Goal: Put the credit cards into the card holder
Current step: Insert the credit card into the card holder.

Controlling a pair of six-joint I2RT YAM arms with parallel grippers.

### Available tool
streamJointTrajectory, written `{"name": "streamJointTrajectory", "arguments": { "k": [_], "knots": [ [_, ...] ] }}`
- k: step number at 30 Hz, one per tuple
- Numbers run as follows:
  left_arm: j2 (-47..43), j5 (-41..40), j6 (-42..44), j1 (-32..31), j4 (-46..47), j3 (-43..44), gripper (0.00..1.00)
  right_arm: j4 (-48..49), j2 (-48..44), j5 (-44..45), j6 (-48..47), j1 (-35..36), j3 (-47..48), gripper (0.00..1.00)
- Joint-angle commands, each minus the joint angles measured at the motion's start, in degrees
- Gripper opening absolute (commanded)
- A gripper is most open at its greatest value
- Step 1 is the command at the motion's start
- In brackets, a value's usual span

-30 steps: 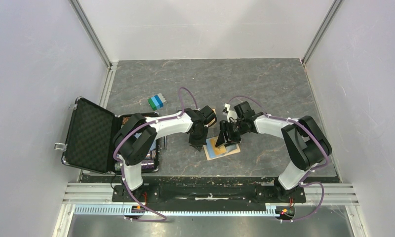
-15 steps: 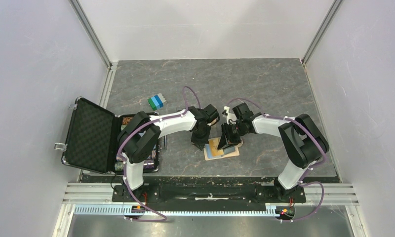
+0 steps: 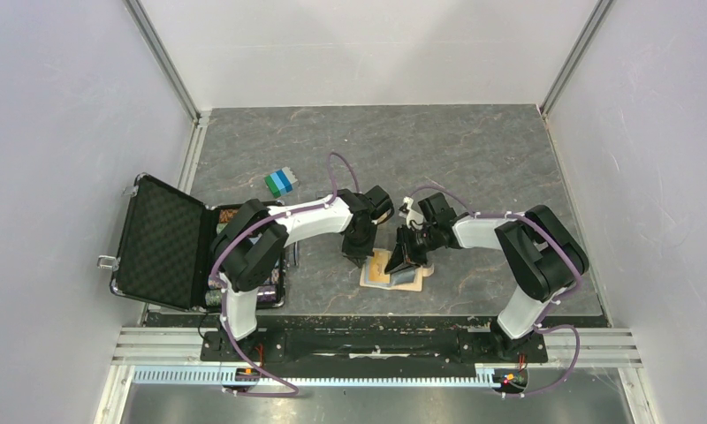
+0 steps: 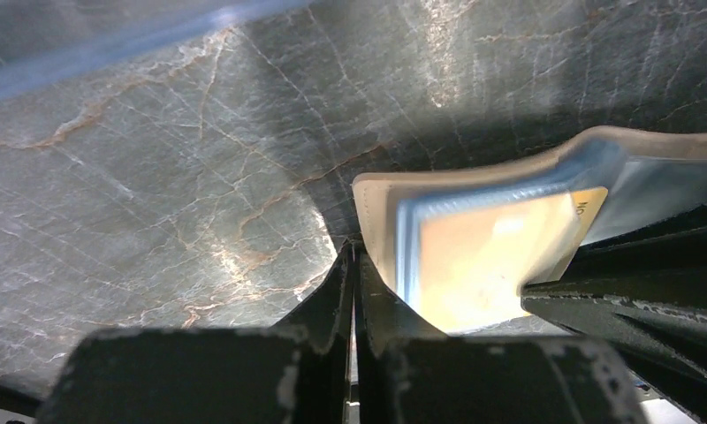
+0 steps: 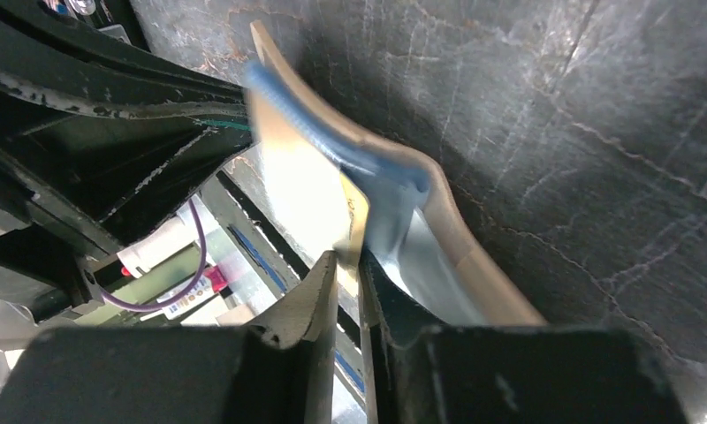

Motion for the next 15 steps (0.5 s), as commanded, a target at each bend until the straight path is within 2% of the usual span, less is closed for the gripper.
{"name": "streamJointTrajectory", "arguments": {
  "k": [1,5,8,13,15],
  "knots": [
    [-1.15,-0.93,1.78,-1.02,1.03,3.94,0.07,4.84,-1.47,-1.02,1.64,0.91,0.49,0.1],
    [-2.85,-5.09,2.67,-0.95,-2.06,3.74,0.23,3.23,-2.08,-0.13,0.82,0.91,1.35,0.09],
    [-4.04,-5.08,2.45,-0.89,-2.45,3.25,0.29,3.32,-1.89,-0.39,1.06,0.92,1.26,0.22],
    [-5.63,-3.22,1.3,-0.26,-1.64,2.33,0.33,3.33,-2.48,-0.95,1.34,0.86,1.15,0.4],
    [-6.77,-0.39,0.93,0.35,0.43,1.49,0.36,1.81,-3.24,-0.09,0.4,0.93,1.5,0.51]
  ]
}}
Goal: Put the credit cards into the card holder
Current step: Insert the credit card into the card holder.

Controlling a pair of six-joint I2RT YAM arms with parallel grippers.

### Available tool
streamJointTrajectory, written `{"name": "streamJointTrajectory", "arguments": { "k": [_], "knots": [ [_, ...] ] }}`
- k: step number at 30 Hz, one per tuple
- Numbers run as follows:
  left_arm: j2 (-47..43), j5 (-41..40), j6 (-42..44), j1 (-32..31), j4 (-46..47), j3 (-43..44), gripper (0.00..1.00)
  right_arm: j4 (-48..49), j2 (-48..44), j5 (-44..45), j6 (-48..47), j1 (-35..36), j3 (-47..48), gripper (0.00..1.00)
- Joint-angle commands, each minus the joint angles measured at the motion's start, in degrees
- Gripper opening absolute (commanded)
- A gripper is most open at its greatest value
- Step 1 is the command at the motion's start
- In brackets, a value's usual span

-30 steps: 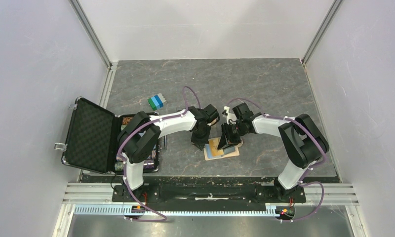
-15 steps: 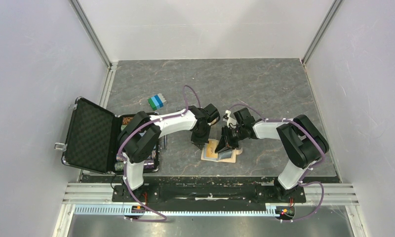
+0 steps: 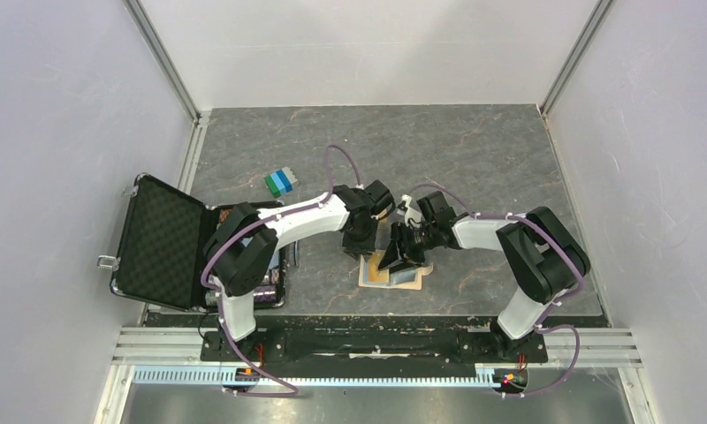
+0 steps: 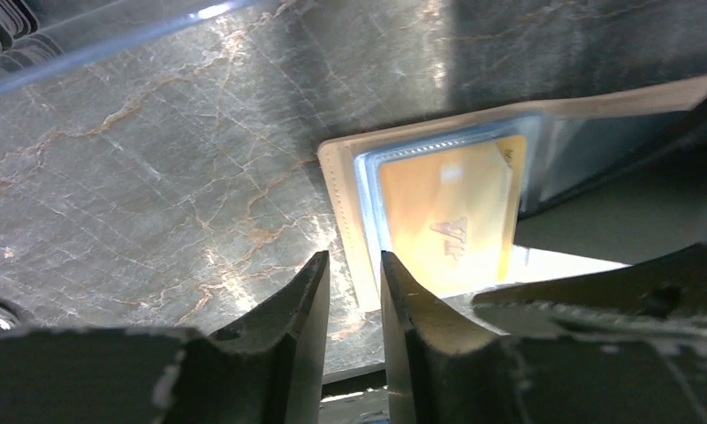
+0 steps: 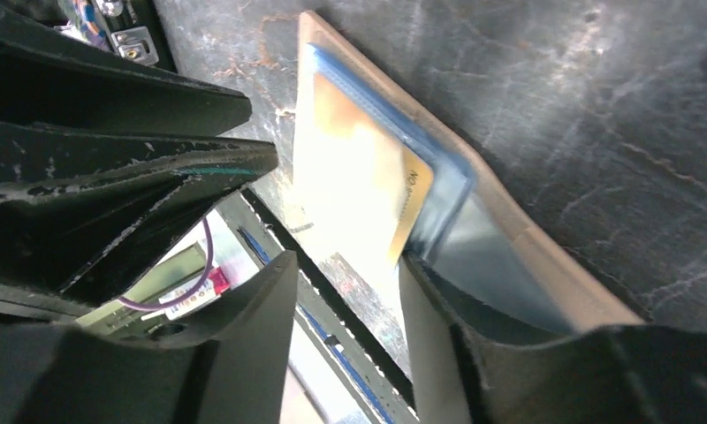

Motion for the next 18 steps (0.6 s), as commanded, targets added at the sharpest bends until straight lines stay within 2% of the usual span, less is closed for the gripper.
{"name": "streamJointTrajectory", "arguments": {
  "k": [1,2,5,10,11,12,15,18],
  "knots": [
    [-4.71,4.66,-0.47,1.09,3.57,-1.0,0.38,-0.78,-3.22,0.36,-1.78,0.27,1.61,0.58],
    [-5.4,6.16,-1.06,1.44,4.93,-1.72,0.41,-1.18,-4.13,0.68,-2.27,0.26,1.57,0.65],
    [-7.47,10.59,-3.45,2.74,9.61,-4.86,0.49,-2.39,-6.1,1.01,-3.22,0.27,2.41,0.73],
    [-10.15,19.54,-8.47,5.94,20.44,-11.98,0.45,-5.82,-7.84,1.01,-4.34,0.33,4.53,0.72],
    [-10.55,21.09,-9.54,6.36,22.42,-13.41,0.43,-6.57,-8.12,1.14,-4.83,0.28,4.96,0.68],
    [-10.85,22.53,-10.29,6.63,24.95,-14.75,0.42,-7.38,-8.41,1.34,-5.22,0.3,5.46,0.59],
    [-10.98,24.81,-11.82,6.87,28.9,-16.84,0.33,-9.68,-8.72,2.05,-6.66,0.29,6.69,0.24],
    [-10.19,24.68,-12.2,6.87,29.03,-17.18,0.3,-12.26,-7.9,3.55,-9.21,0.24,8.05,0.07]
  ]
}}
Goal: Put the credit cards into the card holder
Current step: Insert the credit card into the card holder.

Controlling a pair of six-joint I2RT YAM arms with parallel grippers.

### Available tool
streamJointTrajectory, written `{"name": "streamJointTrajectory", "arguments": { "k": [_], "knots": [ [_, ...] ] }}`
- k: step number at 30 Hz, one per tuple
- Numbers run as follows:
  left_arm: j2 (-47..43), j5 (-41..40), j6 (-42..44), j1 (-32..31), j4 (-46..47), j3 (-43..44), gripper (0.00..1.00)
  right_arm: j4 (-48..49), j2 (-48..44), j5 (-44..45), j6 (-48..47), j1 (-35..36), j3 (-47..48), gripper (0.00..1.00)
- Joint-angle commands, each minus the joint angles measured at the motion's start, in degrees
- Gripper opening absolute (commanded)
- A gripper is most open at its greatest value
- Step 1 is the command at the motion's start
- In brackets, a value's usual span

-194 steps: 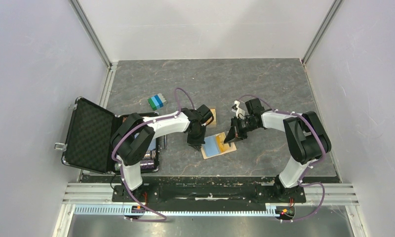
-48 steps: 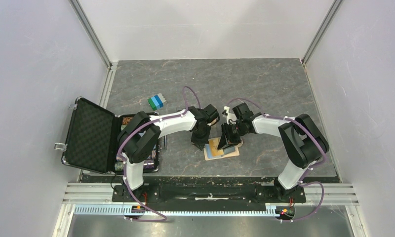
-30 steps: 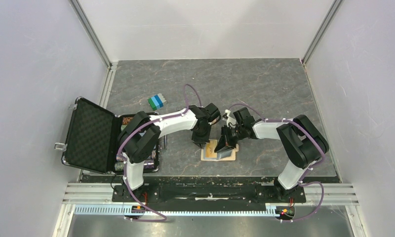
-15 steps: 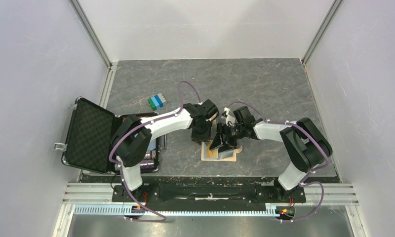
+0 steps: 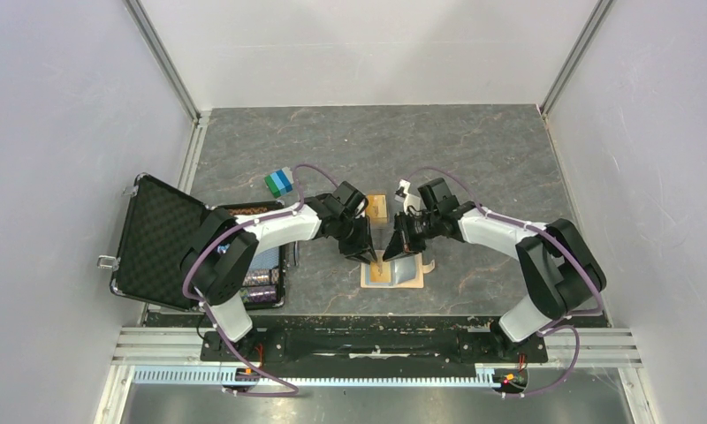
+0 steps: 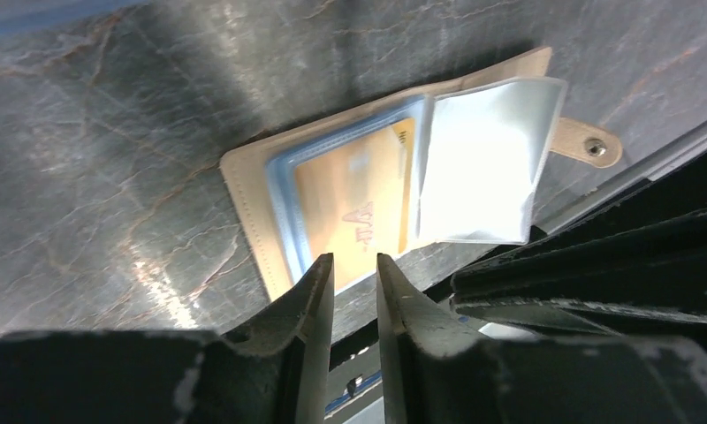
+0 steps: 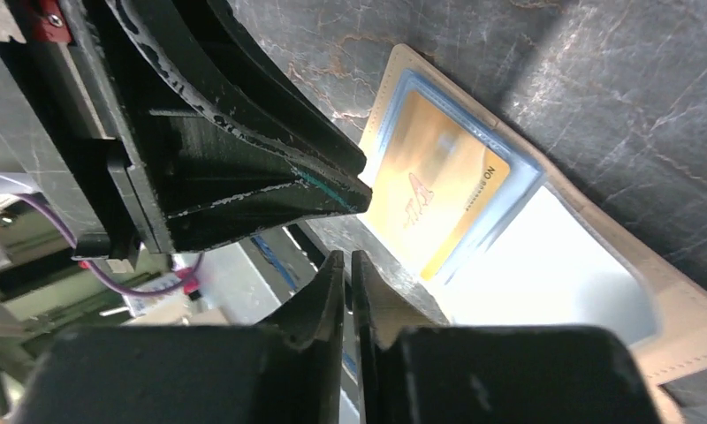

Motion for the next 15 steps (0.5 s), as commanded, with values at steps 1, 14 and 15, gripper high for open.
{"name": "streamJointTrajectory", "arguments": {
  "k": [1,14,15],
  "knots": [
    [-1.33,3.75,-3.74,-0.13,6.45,-0.44,0.3,-4.82,-0.3,2.79,-4.79,0.04,3.52,0.05],
    [2.0,-0.65,-1.25,-0.26,2.82,1.15,0.36,-5.12,7.63,4.76,-9.95,0.11,3.03,0.0],
    [2.23,-0.94,-0.92,-0.26,2.48,1.42,0.36,-5.13,8.17,4.82,-10.08,0.12,2.99,0.0]
  ]
}}
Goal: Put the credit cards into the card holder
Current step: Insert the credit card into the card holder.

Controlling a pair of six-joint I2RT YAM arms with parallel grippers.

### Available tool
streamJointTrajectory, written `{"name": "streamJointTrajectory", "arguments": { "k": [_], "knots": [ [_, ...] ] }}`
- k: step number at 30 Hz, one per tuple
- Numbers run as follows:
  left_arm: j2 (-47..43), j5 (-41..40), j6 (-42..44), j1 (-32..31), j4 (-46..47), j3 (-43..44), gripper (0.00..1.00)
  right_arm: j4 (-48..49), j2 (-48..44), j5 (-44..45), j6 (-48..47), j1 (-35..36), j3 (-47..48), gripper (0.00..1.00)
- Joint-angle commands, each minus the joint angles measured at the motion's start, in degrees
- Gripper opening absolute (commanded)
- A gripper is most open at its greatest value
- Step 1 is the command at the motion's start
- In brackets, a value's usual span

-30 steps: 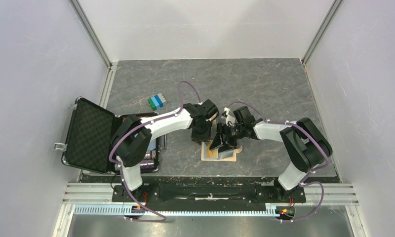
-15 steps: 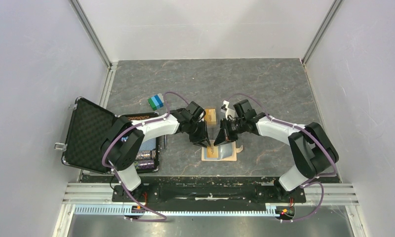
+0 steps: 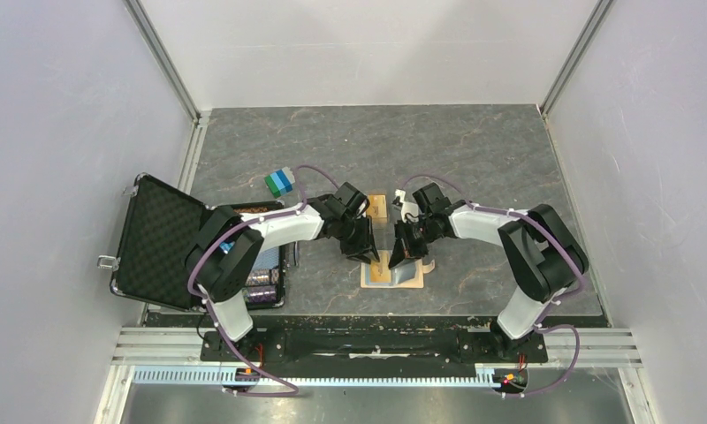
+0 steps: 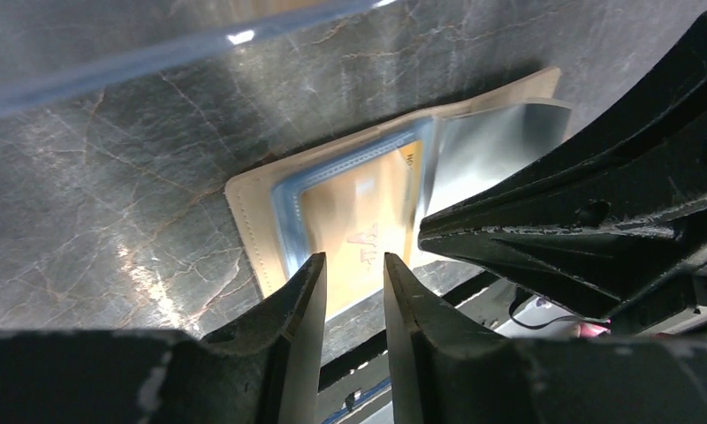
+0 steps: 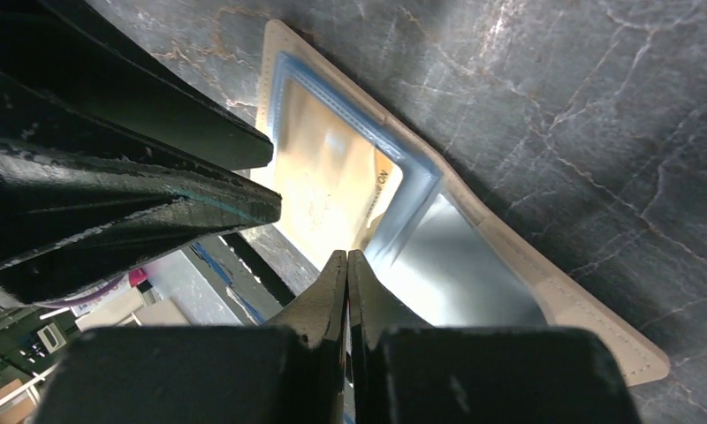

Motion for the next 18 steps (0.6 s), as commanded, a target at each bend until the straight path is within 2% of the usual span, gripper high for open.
{"name": "streamJointTrajectory", "arguments": {
  "k": [1,15,18],
  "knots": [
    [1.18,-1.95,0.92,-0.26,-1.26,2.06,0.36,0.34,1.83,1.02,-1.95,0.14,0.53,0.0],
    [3.73,-5.74,2.97,-1.03,-5.57,4.31,0.38,-4.64,3.7,3.92,-4.7,0.13,2.2,0.0],
    [2.81,-7.57,3.78,-1.15,-7.17,5.0,0.42,-4.79,3.93,3.82,-4.86,0.13,2.29,0.0]
  ]
}}
